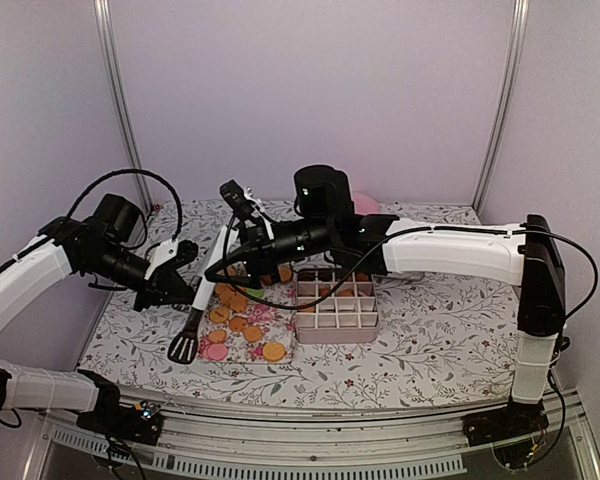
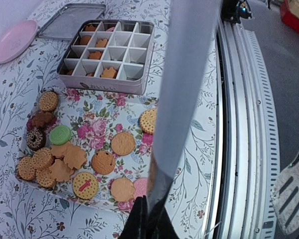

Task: Pack the cookies
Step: Pass from the left arm to the right

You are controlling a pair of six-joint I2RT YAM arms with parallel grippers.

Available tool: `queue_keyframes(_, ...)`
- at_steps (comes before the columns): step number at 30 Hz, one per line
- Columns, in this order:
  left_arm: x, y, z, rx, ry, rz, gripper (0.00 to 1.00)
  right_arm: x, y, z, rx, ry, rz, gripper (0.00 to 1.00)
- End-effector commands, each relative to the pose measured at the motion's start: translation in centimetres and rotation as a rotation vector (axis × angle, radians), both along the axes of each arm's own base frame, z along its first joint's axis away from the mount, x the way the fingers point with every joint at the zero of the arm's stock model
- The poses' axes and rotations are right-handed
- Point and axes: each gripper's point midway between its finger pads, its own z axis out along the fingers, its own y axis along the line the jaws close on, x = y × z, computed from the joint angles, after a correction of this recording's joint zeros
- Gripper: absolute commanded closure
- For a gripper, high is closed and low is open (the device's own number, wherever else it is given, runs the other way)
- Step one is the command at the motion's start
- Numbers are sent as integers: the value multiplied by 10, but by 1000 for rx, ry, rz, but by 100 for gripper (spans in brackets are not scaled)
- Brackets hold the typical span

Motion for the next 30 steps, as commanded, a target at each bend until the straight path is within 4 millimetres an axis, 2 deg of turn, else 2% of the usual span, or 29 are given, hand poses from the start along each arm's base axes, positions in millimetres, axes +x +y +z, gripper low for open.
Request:
queue_keyframes(1,-4,-6,3,-19,-1,-37,100,-16,5,-19,-77,44,76,43)
queue_keyframes(8,-5,-3,-5,17,20,-42,100,-19,4,-26,-125,17,82,46)
queue_keyframes(12,-4,-2,-4,24,12,-38,100,-18,2,-30,-144,9,76,53)
queue_keyframes(17,-1,-3,1,16,8,-36,100,-23,5,-40,-163,31,94,48)
queue_keyframes(25,2,-4,3,13,6,-31,100,-27,9,-42,-153,47,109,47)
queue_keyframes(27,4,-4,5,12,-2,-22,100,-26,10,-44,-156,51,105,50)
queue_keyframes(29,8,-4,4,16,-12,-6,100,-19,11,-46,-166,42,58,57)
queue_keyframes(30,12,-3,4,20,-26,7,94,-15,12,-49,-175,38,28,62)
